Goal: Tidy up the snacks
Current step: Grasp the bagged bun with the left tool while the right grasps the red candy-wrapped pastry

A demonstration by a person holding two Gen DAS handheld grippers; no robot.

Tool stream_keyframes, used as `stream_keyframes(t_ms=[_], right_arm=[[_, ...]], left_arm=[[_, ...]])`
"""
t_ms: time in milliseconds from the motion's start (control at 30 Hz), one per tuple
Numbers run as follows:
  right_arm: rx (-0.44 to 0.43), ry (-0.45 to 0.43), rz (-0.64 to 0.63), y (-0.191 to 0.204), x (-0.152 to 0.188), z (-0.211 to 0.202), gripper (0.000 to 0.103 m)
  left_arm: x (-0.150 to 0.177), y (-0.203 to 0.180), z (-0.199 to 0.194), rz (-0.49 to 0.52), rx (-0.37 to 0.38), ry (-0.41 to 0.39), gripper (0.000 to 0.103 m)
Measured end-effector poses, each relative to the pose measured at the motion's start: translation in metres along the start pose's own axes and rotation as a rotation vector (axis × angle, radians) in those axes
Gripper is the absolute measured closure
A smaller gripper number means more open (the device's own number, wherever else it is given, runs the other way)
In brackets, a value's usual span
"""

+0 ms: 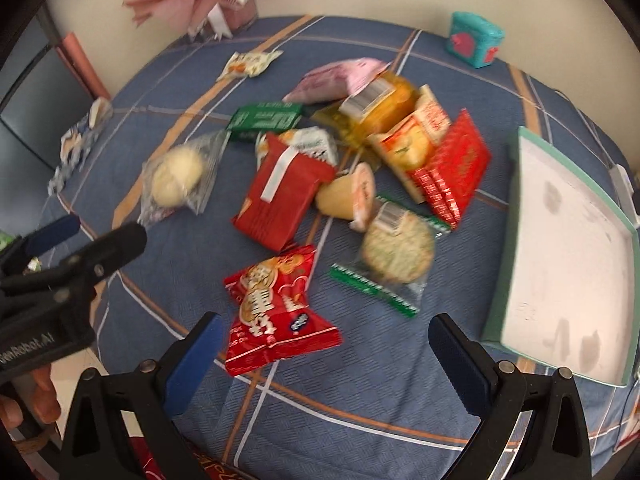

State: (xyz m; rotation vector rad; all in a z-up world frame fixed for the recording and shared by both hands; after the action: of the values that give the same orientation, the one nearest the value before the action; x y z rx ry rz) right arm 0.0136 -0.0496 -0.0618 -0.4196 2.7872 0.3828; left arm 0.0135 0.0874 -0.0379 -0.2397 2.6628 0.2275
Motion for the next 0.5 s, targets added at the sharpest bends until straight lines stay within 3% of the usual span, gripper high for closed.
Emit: stream_keyframes(t_ms=[333, 500], right_arm=[[0.052, 0.105, -0.082, 0.029, 0.001, 0.049, 0.001], [0.061, 0.107, -0.080, 0.034, -0.002, 0.063, 0.013]], left_arm=[[-0.017, 0.004, 0.025, 0.002, 0.008, 0.044, 0.001], [-0.029, 0.003, 0.042, -0.008, 0.025, 0.078, 0.001]])
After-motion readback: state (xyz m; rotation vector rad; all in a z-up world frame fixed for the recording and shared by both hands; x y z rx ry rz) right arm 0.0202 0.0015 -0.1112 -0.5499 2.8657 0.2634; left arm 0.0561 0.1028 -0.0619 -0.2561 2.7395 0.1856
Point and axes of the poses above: each gripper's, at about its wrist camera, not at the fingertips, and z roughly the way its jaws point, y to its left, x to its underside, the point moved 4 cm from there along z, roughly the way its jaws point, and after that the axes turned 12 degrees about -x, right-handed, at the moved point
